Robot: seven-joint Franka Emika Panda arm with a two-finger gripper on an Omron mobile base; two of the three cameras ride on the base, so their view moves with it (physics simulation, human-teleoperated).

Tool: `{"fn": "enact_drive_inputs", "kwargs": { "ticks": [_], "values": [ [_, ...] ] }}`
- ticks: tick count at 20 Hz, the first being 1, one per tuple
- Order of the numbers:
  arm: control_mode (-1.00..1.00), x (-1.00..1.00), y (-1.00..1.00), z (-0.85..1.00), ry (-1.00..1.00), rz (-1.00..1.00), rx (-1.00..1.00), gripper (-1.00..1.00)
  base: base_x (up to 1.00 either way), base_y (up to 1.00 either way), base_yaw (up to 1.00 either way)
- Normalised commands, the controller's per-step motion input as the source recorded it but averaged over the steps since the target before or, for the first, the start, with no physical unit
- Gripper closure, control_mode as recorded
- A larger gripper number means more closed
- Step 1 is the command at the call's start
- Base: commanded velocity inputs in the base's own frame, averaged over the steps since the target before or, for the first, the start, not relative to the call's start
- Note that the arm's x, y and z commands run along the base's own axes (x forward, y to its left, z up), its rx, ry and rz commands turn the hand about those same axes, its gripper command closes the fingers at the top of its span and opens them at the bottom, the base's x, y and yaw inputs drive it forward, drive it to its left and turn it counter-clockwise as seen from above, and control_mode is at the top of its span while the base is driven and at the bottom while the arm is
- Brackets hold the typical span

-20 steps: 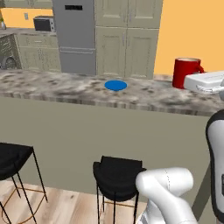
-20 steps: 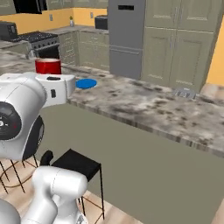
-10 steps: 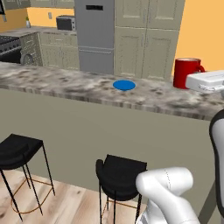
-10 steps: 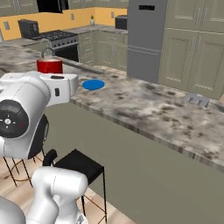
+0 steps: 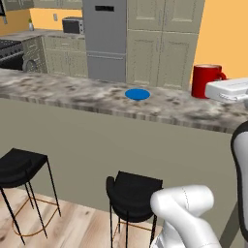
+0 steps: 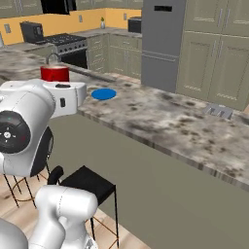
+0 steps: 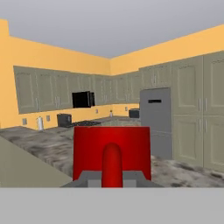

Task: Pick the cup of tea, navigate to the dining table, and place it on the saucer.

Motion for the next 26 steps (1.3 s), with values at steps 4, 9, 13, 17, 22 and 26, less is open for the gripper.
{"fn": "enact_drive_inputs", "kwargs": {
  "ticks": [4, 9, 13, 17, 22, 26],
  "values": [
    [-1.0, 0.75, 0.26, 0.15, 0.18, -0.02, 0.0, 1.0, 0.09, 0.02, 0.0],
    [-1.0, 1.0, 0.16, 0.12, 0.28, 0.0, 0.0, 1.0, 0.0, 0.0, 0.0],
    [-1.0, 1.0, 0.02, 0.0, 0.12, 0.05, 0.0, 1.0, 0.0, 0.0, 0.0],
    [-1.0, 0.93, -0.01, 0.0, 0.17, 0.1, 0.0, 1.0, 0.0, 0.0, 0.0],
    [-1.0, 0.57, -0.02, 0.02, 0.06, 0.02, 0.0, 1.0, 0.0, 0.0, 0.0],
    [-1.0, 0.67, 0.0, 0.14, 0.08, -0.08, 0.0, 1.0, 0.0, 0.0, 0.0]
  ]
}}
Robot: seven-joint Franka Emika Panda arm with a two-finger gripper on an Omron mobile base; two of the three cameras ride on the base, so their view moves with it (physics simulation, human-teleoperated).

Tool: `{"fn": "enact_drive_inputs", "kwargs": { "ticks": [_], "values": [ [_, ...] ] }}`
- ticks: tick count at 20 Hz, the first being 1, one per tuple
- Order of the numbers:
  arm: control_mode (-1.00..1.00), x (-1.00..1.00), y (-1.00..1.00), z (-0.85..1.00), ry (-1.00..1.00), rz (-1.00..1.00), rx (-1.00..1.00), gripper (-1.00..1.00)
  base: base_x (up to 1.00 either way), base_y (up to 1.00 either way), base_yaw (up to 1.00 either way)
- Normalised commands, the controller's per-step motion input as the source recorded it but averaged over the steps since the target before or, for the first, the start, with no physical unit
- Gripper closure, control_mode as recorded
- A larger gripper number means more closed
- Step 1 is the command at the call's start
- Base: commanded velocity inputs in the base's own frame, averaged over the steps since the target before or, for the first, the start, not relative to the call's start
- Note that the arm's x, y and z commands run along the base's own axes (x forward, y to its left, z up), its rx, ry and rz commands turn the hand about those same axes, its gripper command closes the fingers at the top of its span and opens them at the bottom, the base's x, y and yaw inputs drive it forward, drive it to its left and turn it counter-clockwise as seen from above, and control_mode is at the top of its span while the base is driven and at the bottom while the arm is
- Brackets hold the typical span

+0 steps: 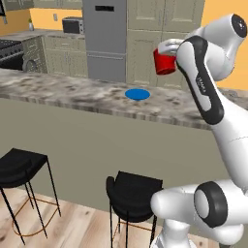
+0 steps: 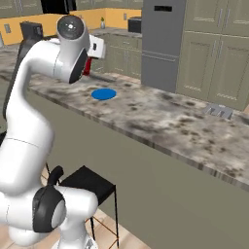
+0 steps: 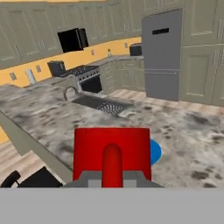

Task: Pick the cup of tea, navigate to the dining table, and place it on the saucer.

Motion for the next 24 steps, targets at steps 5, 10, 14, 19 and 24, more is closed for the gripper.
{"fn": "enact_drive_inputs", "kwargs": {
  "ticks": [5, 10, 14, 19, 24],
  "values": [
    [-1.0, 0.55, 0.0, 0.05, -0.1, -0.09, 0.01, 1.0, 0.0, 0.0, 0.0],
    [-1.0, 0.19, 0.0, 0.0, -0.49, 0.05, 0.2, 1.0, 0.0, 0.0, 0.0],
    [-1.0, 0.53, -0.04, 0.0, -0.37, 0.12, 0.17, 1.0, 0.0, 0.0, 0.0],
    [-1.0, 0.22, 0.0, -0.02, -0.16, 0.16, 0.05, 1.0, 0.0, 0.0, 0.0],
    [-1.0, 0.75, 0.0, 0.01, 0.04, 0.21, 0.0, 1.0, 0.0, 0.0, 0.0]
  ]
}}
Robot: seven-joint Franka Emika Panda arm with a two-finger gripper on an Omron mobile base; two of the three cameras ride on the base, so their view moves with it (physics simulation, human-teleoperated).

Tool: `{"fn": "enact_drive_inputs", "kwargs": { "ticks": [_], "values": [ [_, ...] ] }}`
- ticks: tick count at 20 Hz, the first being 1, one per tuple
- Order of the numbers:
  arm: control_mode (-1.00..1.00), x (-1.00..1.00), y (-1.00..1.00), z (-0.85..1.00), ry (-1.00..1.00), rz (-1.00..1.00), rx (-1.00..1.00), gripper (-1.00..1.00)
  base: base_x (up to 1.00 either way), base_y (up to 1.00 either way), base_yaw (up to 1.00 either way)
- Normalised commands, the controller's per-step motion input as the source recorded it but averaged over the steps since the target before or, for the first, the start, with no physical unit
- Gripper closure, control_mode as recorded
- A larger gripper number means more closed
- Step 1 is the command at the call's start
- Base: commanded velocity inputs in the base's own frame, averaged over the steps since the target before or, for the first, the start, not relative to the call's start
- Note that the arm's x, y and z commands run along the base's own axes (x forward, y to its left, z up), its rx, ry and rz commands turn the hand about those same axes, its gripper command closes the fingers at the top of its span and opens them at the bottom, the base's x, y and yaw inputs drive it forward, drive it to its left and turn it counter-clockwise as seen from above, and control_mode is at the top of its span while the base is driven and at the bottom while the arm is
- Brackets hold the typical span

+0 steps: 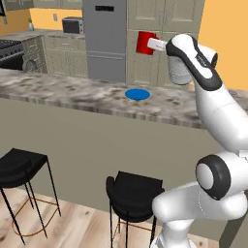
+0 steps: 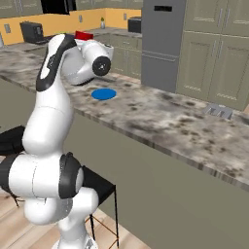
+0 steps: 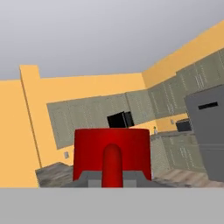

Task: Pick the cup of tea, navigate to the dining table, and place it on the saucer.

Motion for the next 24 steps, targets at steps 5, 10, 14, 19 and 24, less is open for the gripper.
{"fn": "enact_drive_inputs", "kwargs": {
  "ticks": [5, 10, 14, 19, 24],
  "values": [
    [-1.0, 0.29, 0.0, 0.58, 0.1, 0.06, 0.0, 1.0, 0.0, 0.0, 0.0],
    [-1.0, 0.21, 0.0, 0.5, 0.06, 0.0, 0.03, 1.0, 0.0, 0.0, 0.0],
    [-1.0, 0.19, 0.0, 0.04, 0.0, 0.0, 0.0, 1.0, 0.0, 0.0, 0.0],
    [-1.0, 0.01, 0.0, -0.33, -0.1, 0.0, -0.07, 1.0, 0.0, 0.0, 0.0],
    [-1.0, -0.81, 0.0, -0.3, -0.35, 0.0, 0.0, 1.0, 0.0, 0.0, 0.0]
  ]
}}
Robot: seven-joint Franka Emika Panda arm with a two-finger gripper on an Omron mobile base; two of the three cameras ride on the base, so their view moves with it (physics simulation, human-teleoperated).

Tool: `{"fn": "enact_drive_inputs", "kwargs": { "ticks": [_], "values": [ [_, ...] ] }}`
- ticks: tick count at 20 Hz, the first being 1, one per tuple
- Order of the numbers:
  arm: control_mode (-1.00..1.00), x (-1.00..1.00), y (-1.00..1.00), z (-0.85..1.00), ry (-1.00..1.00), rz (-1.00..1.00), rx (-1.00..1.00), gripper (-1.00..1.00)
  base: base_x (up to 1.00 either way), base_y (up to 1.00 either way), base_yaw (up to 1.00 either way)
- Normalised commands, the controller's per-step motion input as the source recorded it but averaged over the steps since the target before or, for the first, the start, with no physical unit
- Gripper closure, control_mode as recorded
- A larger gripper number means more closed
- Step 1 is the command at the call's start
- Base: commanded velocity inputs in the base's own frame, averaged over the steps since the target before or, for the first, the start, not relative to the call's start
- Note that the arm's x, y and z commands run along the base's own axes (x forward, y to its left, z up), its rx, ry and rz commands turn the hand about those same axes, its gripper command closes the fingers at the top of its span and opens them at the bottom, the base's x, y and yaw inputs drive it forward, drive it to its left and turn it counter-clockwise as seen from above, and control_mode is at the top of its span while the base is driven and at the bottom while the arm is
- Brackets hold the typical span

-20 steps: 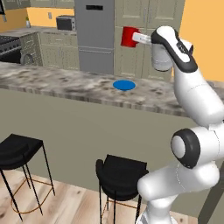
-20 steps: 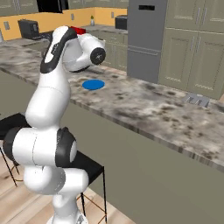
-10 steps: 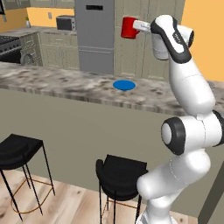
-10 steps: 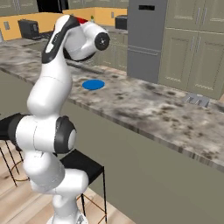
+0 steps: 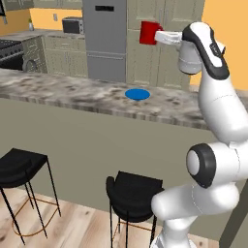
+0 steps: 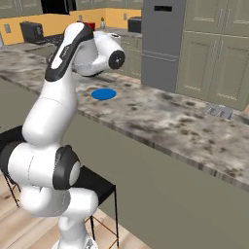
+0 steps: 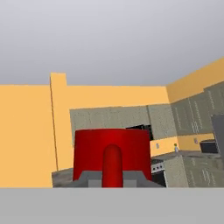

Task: Pick the cup of tea, navigate to the dining table, and place it on the saucer.

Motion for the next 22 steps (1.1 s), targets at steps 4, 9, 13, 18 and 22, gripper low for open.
{"fn": "enact_drive_inputs", "kwargs": {
  "ticks": [4, 9, 13, 18, 22],
  "values": [
    [-1.0, -0.33, -0.03, -0.53, -0.14, 0.01, -0.01, 1.0, 0.0, 0.0, 0.0],
    [-1.0, 0.13, 0.0, -0.47, 0.09, 0.01, -0.09, 1.0, 0.0, 0.0, 0.0],
    [-1.0, 0.07, 0.0, -0.14, 0.16, 0.01, -0.1, 1.0, 0.0, 0.0, 0.0],
    [-1.0, 0.15, 0.0, -0.15, 0.32, 0.0, -0.12, 1.0, 0.0, 0.0, 0.0],
    [-1.0, 0.12, 0.0, -0.17, 0.31, 0.0, -0.14, 1.0, 0.0, 0.0, 0.0]
  ]
}}
